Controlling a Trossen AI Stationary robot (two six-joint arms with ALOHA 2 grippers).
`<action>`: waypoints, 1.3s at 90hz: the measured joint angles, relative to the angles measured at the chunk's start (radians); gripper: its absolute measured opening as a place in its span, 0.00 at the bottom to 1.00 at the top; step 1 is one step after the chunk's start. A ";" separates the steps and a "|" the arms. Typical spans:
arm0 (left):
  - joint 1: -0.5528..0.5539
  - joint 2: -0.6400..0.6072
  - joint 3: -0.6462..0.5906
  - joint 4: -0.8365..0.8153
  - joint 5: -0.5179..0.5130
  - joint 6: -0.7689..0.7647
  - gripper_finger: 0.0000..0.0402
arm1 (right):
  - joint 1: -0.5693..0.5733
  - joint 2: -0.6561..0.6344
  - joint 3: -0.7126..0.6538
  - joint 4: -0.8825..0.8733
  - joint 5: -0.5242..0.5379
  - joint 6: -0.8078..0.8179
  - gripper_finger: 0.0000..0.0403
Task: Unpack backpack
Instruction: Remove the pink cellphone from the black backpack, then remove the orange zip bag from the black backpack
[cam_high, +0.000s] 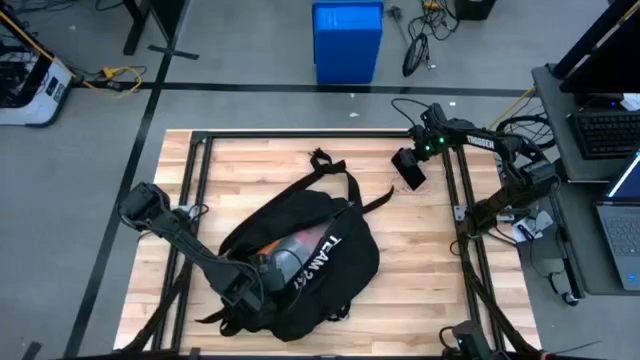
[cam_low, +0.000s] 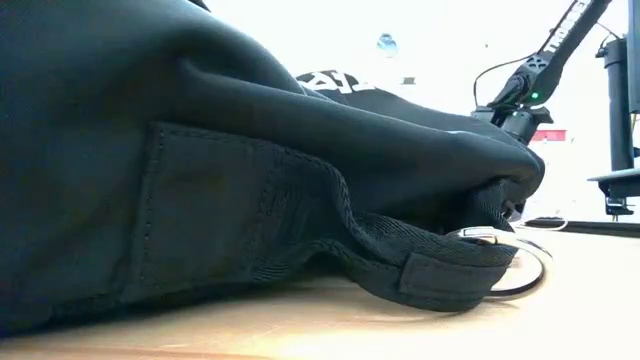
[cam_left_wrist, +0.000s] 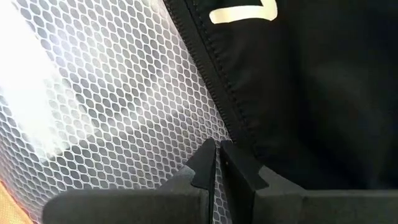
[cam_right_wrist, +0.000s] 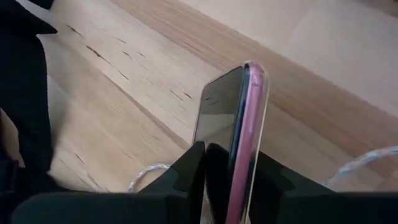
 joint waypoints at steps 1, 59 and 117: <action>0.000 0.000 0.000 0.000 0.000 0.000 0.03 | 0.000 0.000 0.000 0.000 0.000 -0.001 0.18; 0.000 0.000 0.000 0.000 0.024 0.000 0.03 | 0.000 0.000 0.000 -0.018 0.081 -0.086 0.42; 0.000 0.000 0.000 0.000 0.022 0.029 0.03 | 0.048 -0.234 0.000 -0.018 0.102 -0.067 0.44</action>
